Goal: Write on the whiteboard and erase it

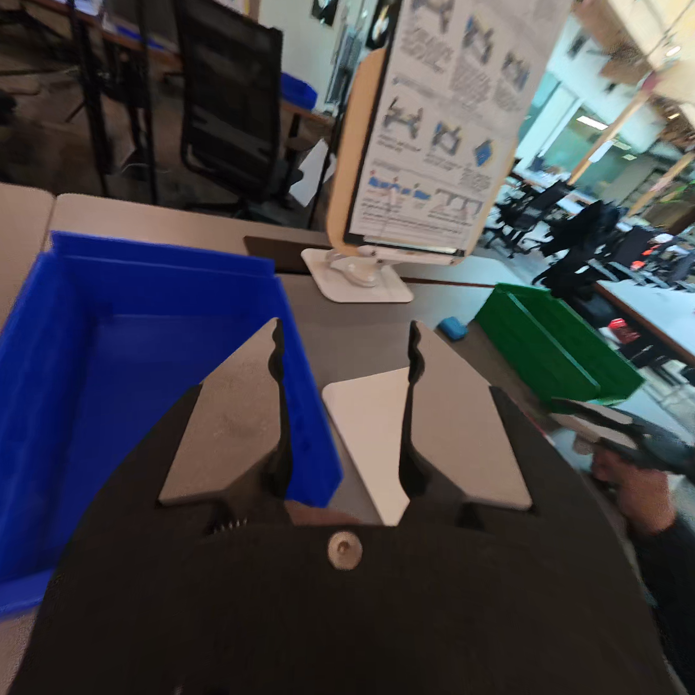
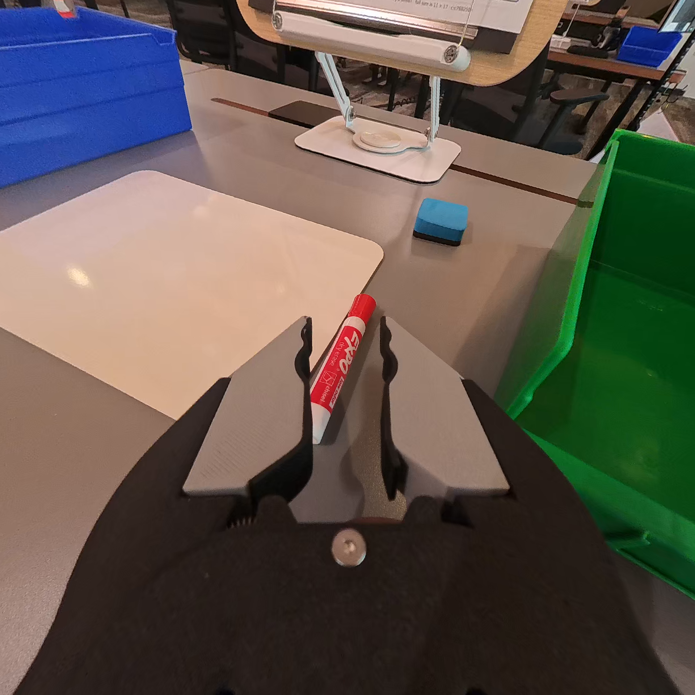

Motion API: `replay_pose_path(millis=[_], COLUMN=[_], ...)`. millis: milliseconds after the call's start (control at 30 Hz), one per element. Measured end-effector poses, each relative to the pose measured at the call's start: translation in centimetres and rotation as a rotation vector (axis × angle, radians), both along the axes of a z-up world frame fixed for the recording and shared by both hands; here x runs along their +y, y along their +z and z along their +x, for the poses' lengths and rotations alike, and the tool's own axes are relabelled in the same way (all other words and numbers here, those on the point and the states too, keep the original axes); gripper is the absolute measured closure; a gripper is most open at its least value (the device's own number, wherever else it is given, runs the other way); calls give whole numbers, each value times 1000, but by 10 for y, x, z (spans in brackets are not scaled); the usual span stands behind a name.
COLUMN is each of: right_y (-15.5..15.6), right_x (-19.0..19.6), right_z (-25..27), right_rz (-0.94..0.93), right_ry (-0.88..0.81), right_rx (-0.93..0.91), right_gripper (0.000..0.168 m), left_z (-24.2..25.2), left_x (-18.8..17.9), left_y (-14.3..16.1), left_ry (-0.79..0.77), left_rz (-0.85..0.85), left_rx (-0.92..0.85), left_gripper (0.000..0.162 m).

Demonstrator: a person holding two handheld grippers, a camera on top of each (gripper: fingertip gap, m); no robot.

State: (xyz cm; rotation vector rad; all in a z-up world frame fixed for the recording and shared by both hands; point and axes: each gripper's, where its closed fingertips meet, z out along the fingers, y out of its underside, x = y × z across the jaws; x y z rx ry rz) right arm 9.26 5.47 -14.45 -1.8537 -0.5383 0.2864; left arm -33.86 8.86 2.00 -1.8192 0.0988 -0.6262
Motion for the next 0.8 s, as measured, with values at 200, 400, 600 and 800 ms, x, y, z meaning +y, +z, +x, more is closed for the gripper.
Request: replay_pose_path(millis=[200, 400, 600, 800], right_y=[-1, -2, -3, -4], right_x=[0, 0, -2, -2], right_z=[-1, -2, -6, -6], right_rz=[2, 13, 36, 39], right_ry=[-2, -4, 2, 2], right_rx=[-14, -52, -100, -114], right_gripper=[134, 134, 133, 133], left_z=[-37, -51, -81, -79], left_x=[10, 28, 47, 50], left_y=[-76, -121, -136, -177], left_ry=[53, 89, 169, 132], left_rz=[-202, -358, -452, -574], left_rx=[206, 369, 429, 532], left_gripper=[94, 90, 97, 95])
